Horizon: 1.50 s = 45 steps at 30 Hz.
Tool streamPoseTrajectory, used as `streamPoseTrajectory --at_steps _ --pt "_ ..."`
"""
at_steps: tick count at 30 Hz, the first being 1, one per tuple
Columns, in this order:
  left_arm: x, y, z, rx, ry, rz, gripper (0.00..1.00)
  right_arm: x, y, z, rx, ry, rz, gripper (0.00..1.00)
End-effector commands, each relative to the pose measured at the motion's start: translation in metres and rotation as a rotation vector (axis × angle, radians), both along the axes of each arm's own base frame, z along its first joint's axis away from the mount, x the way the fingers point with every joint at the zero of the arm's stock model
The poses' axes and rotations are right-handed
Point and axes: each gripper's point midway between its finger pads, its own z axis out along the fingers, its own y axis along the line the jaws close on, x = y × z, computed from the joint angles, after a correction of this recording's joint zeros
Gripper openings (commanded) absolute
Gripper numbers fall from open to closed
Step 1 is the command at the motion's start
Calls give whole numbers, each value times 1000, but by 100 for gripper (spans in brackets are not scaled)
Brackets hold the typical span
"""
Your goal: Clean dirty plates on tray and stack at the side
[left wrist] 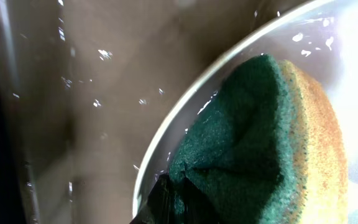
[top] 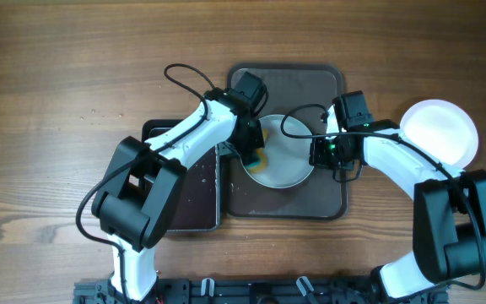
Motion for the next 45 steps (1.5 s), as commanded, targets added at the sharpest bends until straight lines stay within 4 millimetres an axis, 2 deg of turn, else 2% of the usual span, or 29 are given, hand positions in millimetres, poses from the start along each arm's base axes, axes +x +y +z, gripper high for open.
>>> streamPoseTrajectory --at_steps 1,4,11,16,22,26,36,41,43,45 --pt "37 57 -2 265 -165 103 4 -9 -12 -14 -64 40 -7 4" --pt "41 38 -1 161 -155 98 4 -9 -12 -14 -65 39 -7 4" --pt "20 -42 1 -162 -62 25 4 -9 -12 -14 -65 41 -5 4" --pt "6 -79 4 -219 -68 11 4 -9 -12 -14 -65 40 -4 4" --pt "-12 -110 -4 -286 -17 -1 4 -10 -12 -14 -66 44 -3 4" --pt "-24 -113 -9 -298 41 -18 4 -10 -12 -14 -66 45 -3 4" --pt "-47 -116 0 -353 98 -189 4 -11 -13 -14 -67 48 -4 4" --pt "-49 -114 -1 -346 103 -196 4 -11 -13 -14 -67 49 -4 4" --pt "-48 -106 -5 -299 98 -187 4 -11 -13 -14 -67 50 -5 4" --pt "-44 -84 -11 -183 73 -160 4 -12 -13 -14 -67 53 -6 4"
